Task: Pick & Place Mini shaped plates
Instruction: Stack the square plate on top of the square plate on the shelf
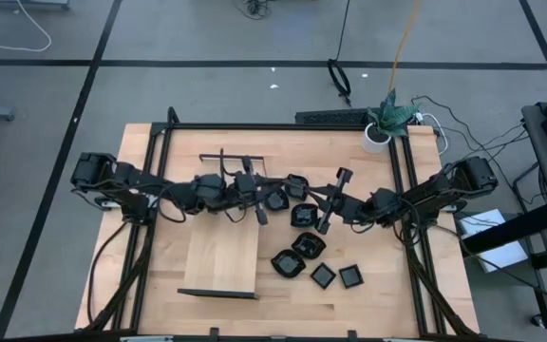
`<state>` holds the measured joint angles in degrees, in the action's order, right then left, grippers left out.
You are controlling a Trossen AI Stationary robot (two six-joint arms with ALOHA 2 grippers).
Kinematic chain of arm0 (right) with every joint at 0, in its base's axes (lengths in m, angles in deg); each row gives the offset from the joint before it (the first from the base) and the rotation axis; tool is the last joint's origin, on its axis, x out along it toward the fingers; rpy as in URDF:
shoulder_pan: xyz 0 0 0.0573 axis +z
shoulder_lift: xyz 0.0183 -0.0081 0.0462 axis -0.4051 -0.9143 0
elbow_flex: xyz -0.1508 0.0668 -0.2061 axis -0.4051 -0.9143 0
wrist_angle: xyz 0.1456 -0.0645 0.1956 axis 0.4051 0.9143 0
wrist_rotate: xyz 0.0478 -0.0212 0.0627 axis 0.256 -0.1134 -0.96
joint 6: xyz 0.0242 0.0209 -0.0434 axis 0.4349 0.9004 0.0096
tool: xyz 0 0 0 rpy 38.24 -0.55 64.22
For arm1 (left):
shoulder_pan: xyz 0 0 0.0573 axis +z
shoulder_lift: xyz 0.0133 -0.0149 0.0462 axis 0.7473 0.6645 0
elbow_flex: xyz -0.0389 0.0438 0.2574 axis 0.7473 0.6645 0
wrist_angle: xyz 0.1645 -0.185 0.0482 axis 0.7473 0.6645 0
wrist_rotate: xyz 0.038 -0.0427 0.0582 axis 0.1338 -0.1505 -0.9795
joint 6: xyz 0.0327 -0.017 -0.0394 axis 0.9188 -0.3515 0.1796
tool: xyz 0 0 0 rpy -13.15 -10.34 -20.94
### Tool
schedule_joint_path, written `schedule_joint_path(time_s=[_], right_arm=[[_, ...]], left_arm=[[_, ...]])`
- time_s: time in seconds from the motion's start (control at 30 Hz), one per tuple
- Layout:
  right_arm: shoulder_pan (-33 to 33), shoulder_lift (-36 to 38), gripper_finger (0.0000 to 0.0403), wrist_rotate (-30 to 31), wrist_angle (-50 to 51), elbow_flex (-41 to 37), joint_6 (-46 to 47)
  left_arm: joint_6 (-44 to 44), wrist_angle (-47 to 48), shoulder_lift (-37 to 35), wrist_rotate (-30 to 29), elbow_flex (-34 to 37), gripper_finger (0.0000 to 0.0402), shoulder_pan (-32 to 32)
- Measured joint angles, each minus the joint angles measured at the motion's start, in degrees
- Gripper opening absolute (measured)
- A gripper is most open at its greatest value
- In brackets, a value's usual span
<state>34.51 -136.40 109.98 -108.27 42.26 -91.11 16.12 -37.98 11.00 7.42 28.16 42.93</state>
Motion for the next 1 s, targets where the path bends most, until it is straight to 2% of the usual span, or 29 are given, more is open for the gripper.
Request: schedule_joint_path(time_s=[0.1, 0.2, 0.33, 0.43, 0.6, 0.7, 0.77, 0.9, 1.0], right_arm=[[1.2, 0.0, 0.0035, 0.3, 1.6, 0.0, -0.1], [2.9, 0.0, 0.0089, 0.8, 3.1, 0.0, 0.0], [5.2, 0.1, 0.0164, 6.6, 3.2, 0.0, 2.2], [6.6, 0.5, 0.0205, 12.2, 4.7, 0.0, 2.0], [7.2, 2.1, 0.0235, 17.2, 7.5, 0.0, 2.1], [6.7, 4.0, 0.0237, 17.0, 10.2, 0.0, 4.4], [6.6, 5.4, 0.0237, 17.0, 12.7, 0.0, 6.7], [6.3, 7.8, 0.0236, 17.0, 20.5, 0.0, 11.3], [6.3, 8.6, 0.0230, 16.9, 25.4, 0.0, 14.1]], left_arm=[[0.0, 2.2, -1.8, -1.1, 0.0, 0.0005, -0.8], [0.0, 5.6, -4.9, -2.1, -0.1, 0.0006, -1.7], [-1.7, 15.4, -11.0, -4.8, -0.2, 0.0004, -3.0], [-6.1, 32.1, -17.1, -6.0, -2.3, 0.0004, -3.5], [-18.0, 71.2, -22.1, -5.1, -13.9, 0.0004, -1.9], [-23.0, 88.9, -21.4, -0.8, -21.5, 0.0003, 0.4], [-23.4, 92.7, -20.1, 5.1, -24.7, 0.0005, 2.2], [-19.7, 95.9, -16.9, 17.6, -26.6, 0.0003, 5.7], [-17.5, 99.8, -13.8, 21.0, -27.8, 0.0004, 8.4]])
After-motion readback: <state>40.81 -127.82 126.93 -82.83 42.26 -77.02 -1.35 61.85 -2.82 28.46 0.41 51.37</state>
